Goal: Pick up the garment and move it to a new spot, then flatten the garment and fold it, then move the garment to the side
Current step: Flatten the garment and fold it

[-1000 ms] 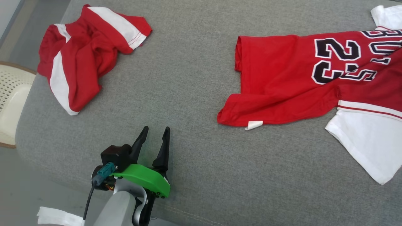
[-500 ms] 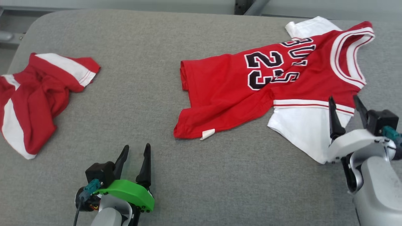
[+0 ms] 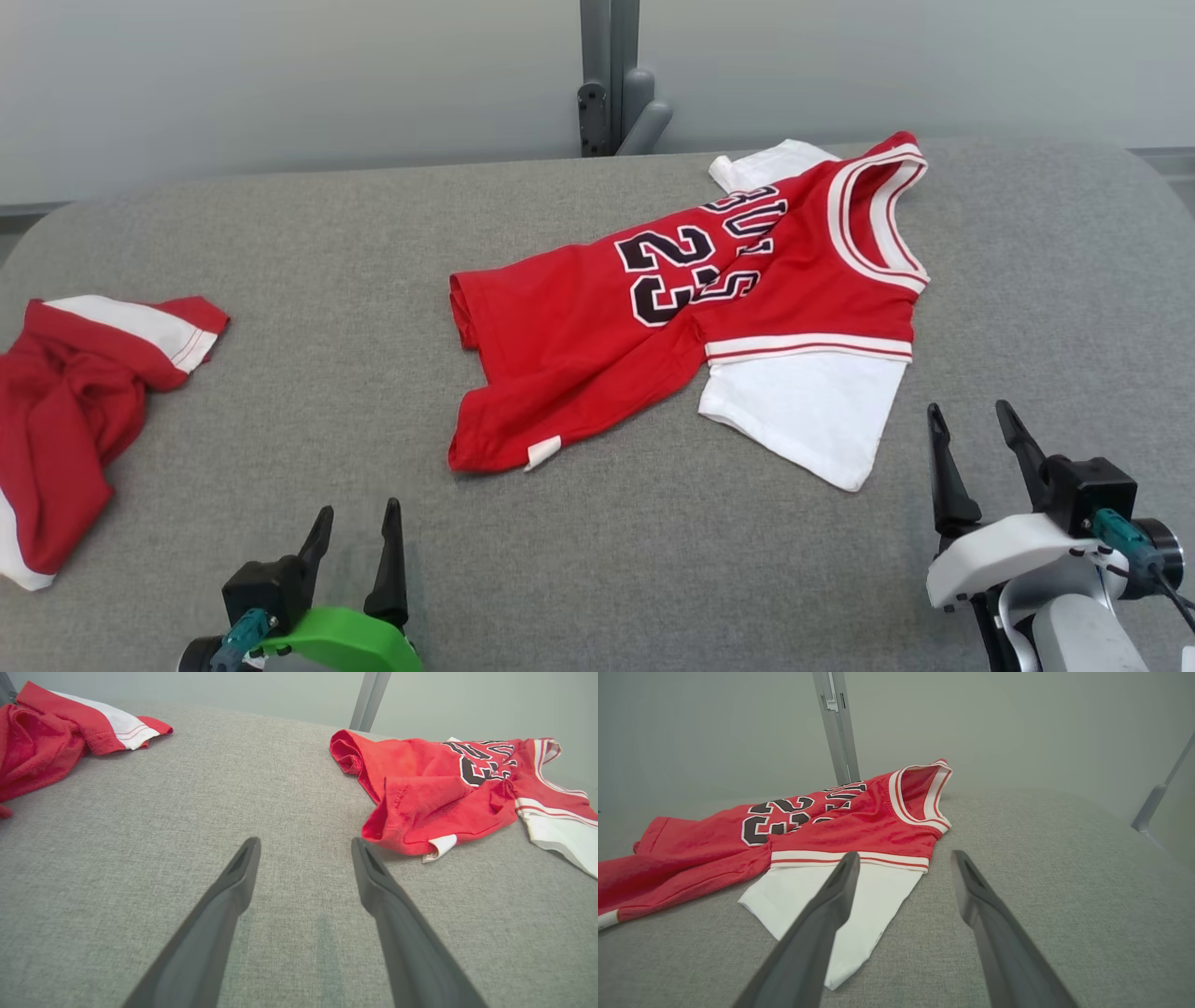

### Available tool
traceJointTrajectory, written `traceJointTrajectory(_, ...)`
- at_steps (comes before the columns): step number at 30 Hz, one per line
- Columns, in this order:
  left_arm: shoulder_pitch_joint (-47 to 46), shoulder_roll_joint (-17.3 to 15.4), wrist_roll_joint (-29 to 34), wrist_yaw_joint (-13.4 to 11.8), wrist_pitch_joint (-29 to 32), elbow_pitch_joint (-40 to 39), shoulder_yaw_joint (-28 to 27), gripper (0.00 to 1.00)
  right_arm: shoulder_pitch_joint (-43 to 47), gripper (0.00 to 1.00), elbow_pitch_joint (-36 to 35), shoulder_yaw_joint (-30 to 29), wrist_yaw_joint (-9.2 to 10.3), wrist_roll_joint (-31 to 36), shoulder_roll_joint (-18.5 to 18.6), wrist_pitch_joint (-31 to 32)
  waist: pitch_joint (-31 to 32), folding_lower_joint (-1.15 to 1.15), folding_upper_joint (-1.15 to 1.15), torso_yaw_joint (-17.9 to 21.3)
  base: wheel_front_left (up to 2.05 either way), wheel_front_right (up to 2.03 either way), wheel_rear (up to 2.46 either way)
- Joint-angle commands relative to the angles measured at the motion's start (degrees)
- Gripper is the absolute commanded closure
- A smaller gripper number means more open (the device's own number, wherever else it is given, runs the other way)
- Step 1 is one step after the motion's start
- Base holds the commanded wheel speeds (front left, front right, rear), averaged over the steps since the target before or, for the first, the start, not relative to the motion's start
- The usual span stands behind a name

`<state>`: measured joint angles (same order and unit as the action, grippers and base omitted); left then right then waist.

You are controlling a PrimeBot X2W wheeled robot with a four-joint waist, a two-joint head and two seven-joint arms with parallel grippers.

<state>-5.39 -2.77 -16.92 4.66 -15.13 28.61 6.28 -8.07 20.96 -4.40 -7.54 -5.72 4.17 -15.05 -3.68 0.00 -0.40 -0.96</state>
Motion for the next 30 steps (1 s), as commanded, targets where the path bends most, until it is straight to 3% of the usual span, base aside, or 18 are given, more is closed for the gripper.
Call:
traceJointTrajectory(1,1.13,-0.21,1.34,-0.62,-0.02,-0.81,-0.5,0.0,1.68,0.0,-0.6,0.2,0.1,0.43,-0.43,-0.16,3.24,0.0,0.4,2.17,0.0,0.0,0.0)
traceJointTrajectory(21,6.27,-0.21,5.41,-3.26,-0.02,-7.2,-1.66,0.0,7.17,0.0,-2.58,2.07,0.1,-0.87,-1.18,-0.17,6.21,0.0,0.4,1.06,0.0,0.0,0.0)
traceJointTrajectory(30,3.33,-0.2,1.22,-0.88,-0.02,-6.03,0.93,0.0,5.04,0.0,-0.88,3.98,0.1,-1.46,-1.2,-0.17,2.67,0.0,0.4,1.28,0.0,0.0,0.0)
